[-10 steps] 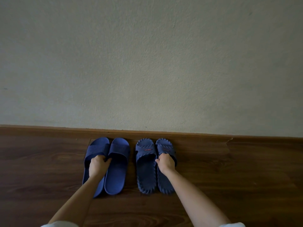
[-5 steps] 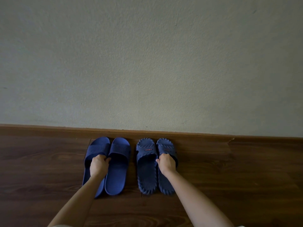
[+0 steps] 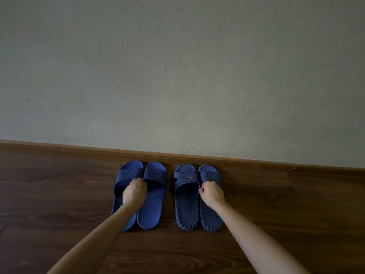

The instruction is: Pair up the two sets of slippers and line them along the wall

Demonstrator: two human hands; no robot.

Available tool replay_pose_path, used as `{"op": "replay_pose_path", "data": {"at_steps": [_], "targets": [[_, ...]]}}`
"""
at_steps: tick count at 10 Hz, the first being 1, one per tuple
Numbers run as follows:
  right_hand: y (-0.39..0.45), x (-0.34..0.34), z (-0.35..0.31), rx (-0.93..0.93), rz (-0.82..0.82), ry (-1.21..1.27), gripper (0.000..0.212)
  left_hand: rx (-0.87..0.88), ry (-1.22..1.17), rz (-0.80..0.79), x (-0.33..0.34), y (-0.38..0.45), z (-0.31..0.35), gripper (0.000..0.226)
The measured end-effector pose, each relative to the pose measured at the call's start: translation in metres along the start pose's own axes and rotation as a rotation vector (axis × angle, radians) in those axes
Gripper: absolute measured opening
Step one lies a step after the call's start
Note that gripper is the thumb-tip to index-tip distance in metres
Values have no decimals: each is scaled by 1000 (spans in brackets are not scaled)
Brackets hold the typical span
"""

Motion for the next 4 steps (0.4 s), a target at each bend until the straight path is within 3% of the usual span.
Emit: {"op": "replay_pose_path", "data": {"at_steps": [2,4], "targets": [[-18,-12,-28,-215,-44,-2,34,122,-102,-214,26,-28,29,19],[-39,-34,-55,-395,-32,6,26,288,-237,-344,-16,-38,65,26]]}}
Point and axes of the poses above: each hand's wrist, its own y-axis towards the middle knuckle, its own x-axis out of the palm, z = x × y, the point moved 7 cm from there along y, towards the middle knuckle, and after that the axes turned 2 degrees about z, right-handed, at the moved point
